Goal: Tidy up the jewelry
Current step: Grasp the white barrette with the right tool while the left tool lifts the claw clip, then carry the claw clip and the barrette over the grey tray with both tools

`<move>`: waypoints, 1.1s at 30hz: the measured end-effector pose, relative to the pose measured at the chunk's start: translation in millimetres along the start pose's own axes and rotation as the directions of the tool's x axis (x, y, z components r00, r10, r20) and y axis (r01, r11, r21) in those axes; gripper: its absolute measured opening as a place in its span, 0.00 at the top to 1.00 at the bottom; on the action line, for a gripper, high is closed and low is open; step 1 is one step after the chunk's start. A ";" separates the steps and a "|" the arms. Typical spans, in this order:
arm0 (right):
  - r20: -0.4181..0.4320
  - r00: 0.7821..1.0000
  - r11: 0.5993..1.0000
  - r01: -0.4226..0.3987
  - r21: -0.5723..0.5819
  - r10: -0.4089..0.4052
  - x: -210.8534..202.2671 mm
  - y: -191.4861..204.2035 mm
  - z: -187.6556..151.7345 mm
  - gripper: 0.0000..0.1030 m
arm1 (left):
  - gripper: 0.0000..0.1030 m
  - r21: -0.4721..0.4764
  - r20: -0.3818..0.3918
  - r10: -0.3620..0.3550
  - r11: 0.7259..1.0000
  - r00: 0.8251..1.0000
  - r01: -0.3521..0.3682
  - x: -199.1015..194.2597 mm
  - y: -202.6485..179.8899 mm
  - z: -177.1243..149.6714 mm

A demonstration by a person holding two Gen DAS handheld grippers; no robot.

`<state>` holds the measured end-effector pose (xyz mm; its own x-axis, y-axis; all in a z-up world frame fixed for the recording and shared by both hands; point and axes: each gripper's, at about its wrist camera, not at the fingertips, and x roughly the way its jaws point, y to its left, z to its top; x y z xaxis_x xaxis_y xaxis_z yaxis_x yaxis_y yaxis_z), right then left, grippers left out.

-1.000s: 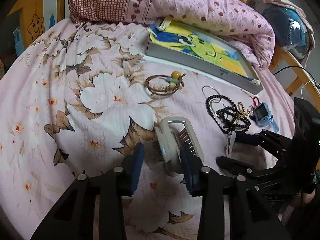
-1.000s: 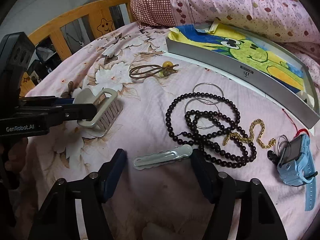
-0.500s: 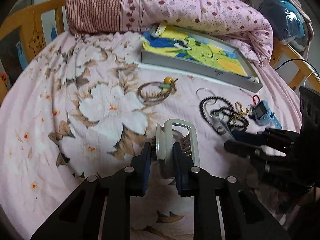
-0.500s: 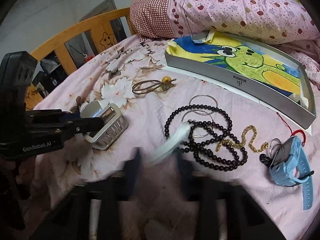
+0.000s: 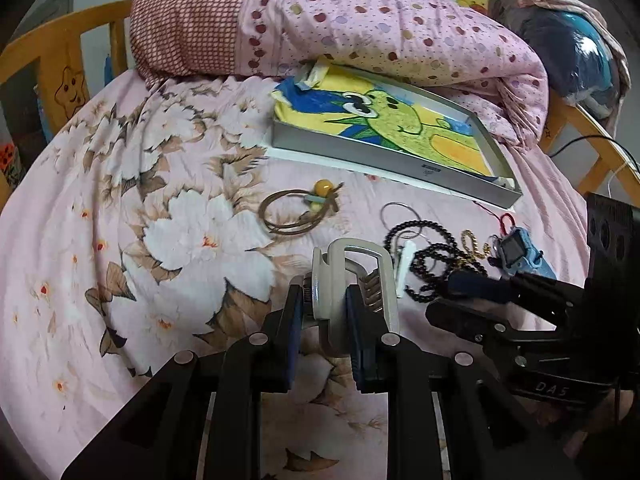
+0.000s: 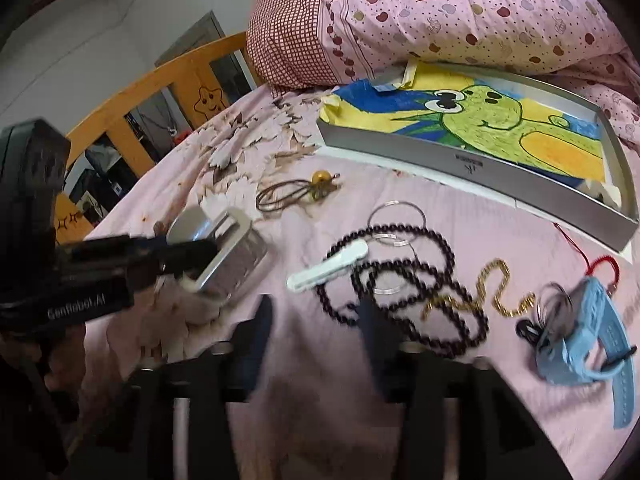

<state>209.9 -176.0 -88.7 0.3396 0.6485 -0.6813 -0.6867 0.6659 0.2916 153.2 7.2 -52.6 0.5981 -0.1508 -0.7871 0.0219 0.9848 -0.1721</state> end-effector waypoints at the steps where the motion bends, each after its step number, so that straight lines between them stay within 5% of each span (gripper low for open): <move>1: 0.001 1.000 1.000 -0.001 -0.004 0.001 2.3 -0.1 1.9 0.52 | 0.83 -0.010 -0.002 0.001 1.000 1.000 -0.001 0.4 2.7 -0.3; 16: -0.024 1.000 0.982 0.013 -0.186 -0.018 41.2 1.1 20.0 0.44 | 0.83 -0.152 -0.031 0.018 0.988 0.999 -0.022 7.0 39.8 2.3; 33: 0.014 1.000 0.987 0.022 -0.158 -0.020 26.6 -4.3 17.7 0.48 | 0.83 -0.139 0.010 0.030 0.990 1.000 -0.028 2.5 27.6 16.0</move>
<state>233.2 -155.1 -96.2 0.3619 0.6403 -0.6775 -0.7724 0.6129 0.1667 168.1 35.3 -49.8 0.6064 -0.1206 -0.7860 -0.1068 0.9671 -0.2308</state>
